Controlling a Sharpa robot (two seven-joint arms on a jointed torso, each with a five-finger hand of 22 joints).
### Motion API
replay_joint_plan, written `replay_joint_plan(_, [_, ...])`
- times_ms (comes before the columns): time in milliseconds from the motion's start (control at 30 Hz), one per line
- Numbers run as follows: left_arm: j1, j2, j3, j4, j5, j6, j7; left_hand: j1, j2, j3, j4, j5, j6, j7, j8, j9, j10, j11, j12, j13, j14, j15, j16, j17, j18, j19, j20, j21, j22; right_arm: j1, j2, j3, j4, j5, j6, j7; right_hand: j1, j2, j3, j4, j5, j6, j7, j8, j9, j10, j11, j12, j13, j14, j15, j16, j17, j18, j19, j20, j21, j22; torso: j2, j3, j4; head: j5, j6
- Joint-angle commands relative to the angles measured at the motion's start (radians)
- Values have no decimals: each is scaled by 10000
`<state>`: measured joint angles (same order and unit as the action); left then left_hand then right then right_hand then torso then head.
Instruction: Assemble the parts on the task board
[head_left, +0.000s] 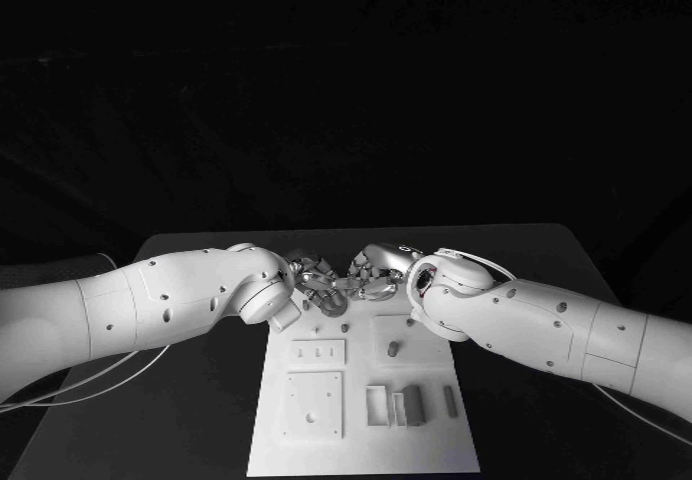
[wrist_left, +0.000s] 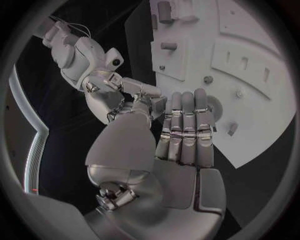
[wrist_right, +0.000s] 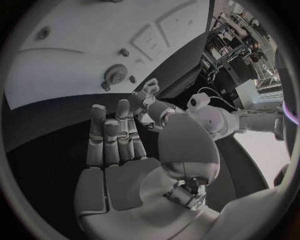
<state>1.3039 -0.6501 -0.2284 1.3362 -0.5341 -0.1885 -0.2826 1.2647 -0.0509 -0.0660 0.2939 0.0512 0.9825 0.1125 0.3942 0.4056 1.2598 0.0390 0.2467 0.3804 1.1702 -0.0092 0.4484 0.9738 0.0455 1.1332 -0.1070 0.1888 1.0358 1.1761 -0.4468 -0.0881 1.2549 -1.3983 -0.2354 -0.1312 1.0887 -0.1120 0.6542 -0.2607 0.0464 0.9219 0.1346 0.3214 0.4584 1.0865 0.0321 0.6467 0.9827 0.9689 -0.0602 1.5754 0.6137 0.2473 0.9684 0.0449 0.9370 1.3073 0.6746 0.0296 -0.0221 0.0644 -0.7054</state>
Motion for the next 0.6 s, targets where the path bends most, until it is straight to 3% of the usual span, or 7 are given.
replay_joint_plan(33, [11, 41, 7, 34, -40, 90, 54, 157, 6, 204, -9, -19, 72, 20, -56, 22, 63, 36, -42, 23, -48, 3, 71, -14, 57, 88, 5, -48, 22, 0, 30, 4, 1, -108, 173, 9, -7, -64, -7, 56, 45, -3, 64, 0, 6, 30, -5, 59, 13, -6, -106, 55, 9, 145, 65, 12, 62, 160, -1, 4, -2, 9, -10])
replay_joint_plan(300, [11, 43, 7, 9, -20, 14, 89, 312, 53, 445, -21, -15, 99, 10, -66, 50, 84, 30, -61, 62, -46, -1, 104, -28, 54, 99, 2, -74, 61, 1, 59, 4, -6, -122, 243, 0, -11, -61, -5, 64, 45, -1, 64, -1, 8, 27, -5, 59, 14, -7, -106, 54, 8, 145, 65, 11, 61, 159, 1, 9, -9, 29, -13])
replay_joint_plan(600, [11, 56, 8, 21, 36, 1, 108, 918, 361, 767, -73, -7, 206, -40, -58, 106, 182, -13, -77, 128, -38, -21, 174, -41, 48, 113, -15, -102, 154, 1, 81, 4, -12, -139, 253, -7, -17, -60, -3, 74, 45, 1, 63, 0, 11, 23, -5, 60, 14, -10, -106, 52, 7, 145, 62, 10, 59, 158, -1, 13, -4, 43, -26])
